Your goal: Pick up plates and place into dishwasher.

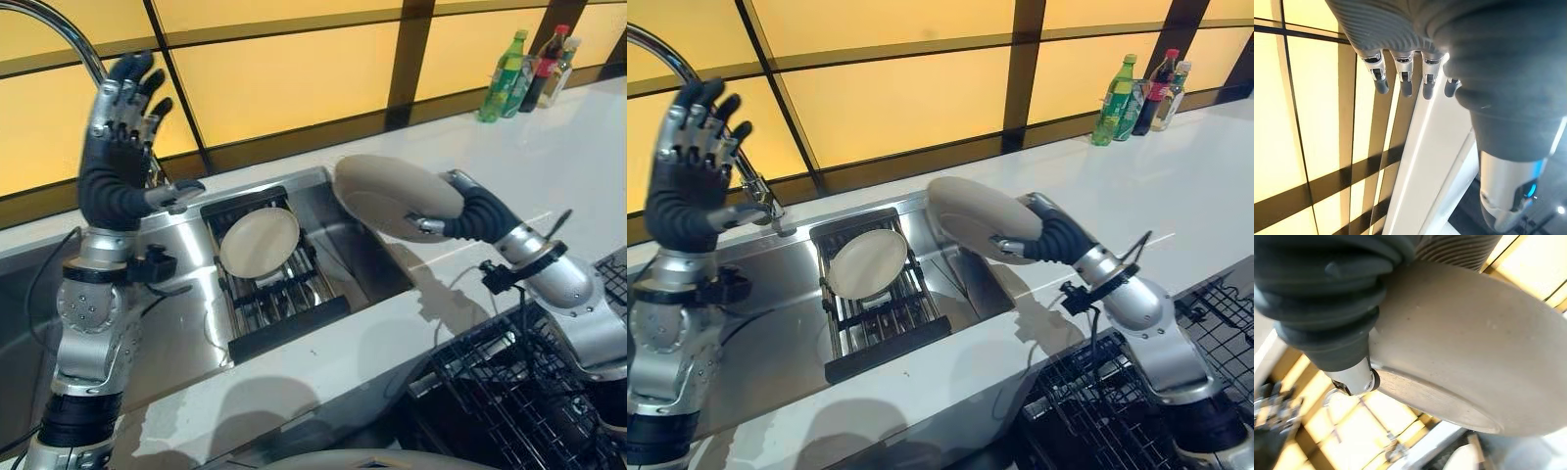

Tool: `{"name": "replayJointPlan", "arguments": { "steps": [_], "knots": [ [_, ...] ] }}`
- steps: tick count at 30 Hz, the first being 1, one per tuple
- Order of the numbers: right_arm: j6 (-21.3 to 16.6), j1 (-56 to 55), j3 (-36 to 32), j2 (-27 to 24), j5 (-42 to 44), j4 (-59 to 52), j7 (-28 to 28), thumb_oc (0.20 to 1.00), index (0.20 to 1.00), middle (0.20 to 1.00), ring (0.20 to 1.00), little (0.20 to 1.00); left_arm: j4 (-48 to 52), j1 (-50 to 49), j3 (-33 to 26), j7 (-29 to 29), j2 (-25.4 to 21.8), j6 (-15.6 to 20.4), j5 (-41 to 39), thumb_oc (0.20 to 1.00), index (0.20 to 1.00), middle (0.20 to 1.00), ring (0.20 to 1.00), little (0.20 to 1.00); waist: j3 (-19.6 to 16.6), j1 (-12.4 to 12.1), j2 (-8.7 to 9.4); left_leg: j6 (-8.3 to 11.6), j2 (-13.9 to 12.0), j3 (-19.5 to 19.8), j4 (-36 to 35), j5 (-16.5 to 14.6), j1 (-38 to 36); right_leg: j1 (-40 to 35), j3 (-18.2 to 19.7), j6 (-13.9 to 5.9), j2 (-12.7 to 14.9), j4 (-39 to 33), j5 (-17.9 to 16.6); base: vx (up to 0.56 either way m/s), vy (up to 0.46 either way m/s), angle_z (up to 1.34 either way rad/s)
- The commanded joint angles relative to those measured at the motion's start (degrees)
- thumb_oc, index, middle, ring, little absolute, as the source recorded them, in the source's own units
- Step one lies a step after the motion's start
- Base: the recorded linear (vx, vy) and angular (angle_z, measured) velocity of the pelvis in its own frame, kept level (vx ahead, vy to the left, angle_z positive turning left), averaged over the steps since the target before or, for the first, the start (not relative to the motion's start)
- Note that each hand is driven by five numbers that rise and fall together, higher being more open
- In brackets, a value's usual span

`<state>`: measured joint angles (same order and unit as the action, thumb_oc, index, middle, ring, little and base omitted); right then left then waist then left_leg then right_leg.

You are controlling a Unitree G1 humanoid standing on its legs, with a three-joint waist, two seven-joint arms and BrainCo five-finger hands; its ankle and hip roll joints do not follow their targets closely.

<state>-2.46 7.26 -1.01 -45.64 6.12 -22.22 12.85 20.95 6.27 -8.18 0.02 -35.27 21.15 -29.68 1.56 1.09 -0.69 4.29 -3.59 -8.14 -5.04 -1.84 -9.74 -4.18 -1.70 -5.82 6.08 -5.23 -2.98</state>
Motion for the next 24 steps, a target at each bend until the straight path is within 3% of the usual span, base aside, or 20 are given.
{"name": "replayJointPlan", "arguments": {
  "steps": [1, 5, 10, 12, 18, 24],
  "knots": [
    [0.02, -1.1, -5.86, -2.91, -2.5, -0.26, -2.82, 0.2, 0.2, 0.2, 0.2, 0.2, -0.37, 1.16, -0.87, -0.35, -2.83, 1.28, -2.32, 1.0, 1.0, 1.0, 1.0, 1.0, -2.31, 2.73, 2.06, -3.47, 2.5, -0.1, 0.04, -3.99, 1.41, -1.84, -0.24, -1.71, 0.57, 0.95, 4.04, 0.02, 0.078, -0.18],
    [1.93, -5.72, -10.77, -3.62, -3.7, 0.37, -5.35, 0.2, 0.2, 0.2, 0.2, 0.2, -0.25, 2.3, 0.46, -0.78, -3.62, -0.12, -2.21, 1.0, 1.0, 1.0, 1.0, 1.0, -1.48, 5.38, 2.48, -3.7, 2.85, -1.74, 0.04, -4.44, 1.12, -0.98, 0.99, -2.43, 0.73, 1.48, 3.31, 0.01, 0.063, -0.2],
    [1.17, -10.09, -15.6, -2.27, -3.08, 3.13, -8.6, 0.2, 0.2, 0.2, 0.2, 0.2, -2.77, 4.65, 2.07, 3.37, -4.85, -1.54, -1.2, 1.0, 1.0, 1.0, 1.0, 1.0, 0.19, 8.83, 3.2, -3.91, 2.84, -3.93, 0.04, -5.26, 1.83, 1.65, 3.64, -3.85, 0.37, 0.99, 1.22, -0.1, -0.018, -0.36],
    [-0.07, -11.88, -17.29, -1.08, -3.32, 4.15, -8.49, 0.2, 0.2, 0.2, 0.2, 0.2, -3.96, 5.17, 1.69, 4.46, -4.73, -1.76, -0.19, 1.0, 1.0, 1.0, 1.0, 1.0, 0.86, 9.55, 3.41, -4.24, 2.3, -5.34, 0.04, -5.19, 1.82, 2.98, 3.24, -4.19, 0.12, 4.38, 1.61, -0.15, -0.13, -0.39],
    [0.48, -14.56, -18.96, 1.01, -3.45, 5.89, -13.35, 0.2, 0.2, 0.2, 0.2, 0.2, -4.55, 2.95, -2.8, 5.43, -5.31, -1.63, 2.35, 1.0, 1.0, 1.0, 1.0, 1.0, 2.91, 8.29, 3.35, -4.57, 0.46, -9.0, 0.04, -2.79, 2.4, 5.92, -3.12, -4.67, 1.31, 17.0, 4.35, -0.19, -0.207, -0.56],
    [3.63, -15.06, -17.95, 4.61, -3.3, 10.0, -14.59, 0.2, 0.2, 0.2, 0.2, 0.2, -6.57, 1.29, -5.57, 6.23, -5.28, -0.41, 2.13, 1.0, 1.0, 1.0, 1.0, 1.0, 2.76, 6.58, 2.85, -1.38, -2.05, -9.56, 0.21, 0.67, 4.73, 0.64, -3.39, -1.09, -1.32, 6.68, 6.27, -0.08, -0.285, -0.43]
  ]
}}
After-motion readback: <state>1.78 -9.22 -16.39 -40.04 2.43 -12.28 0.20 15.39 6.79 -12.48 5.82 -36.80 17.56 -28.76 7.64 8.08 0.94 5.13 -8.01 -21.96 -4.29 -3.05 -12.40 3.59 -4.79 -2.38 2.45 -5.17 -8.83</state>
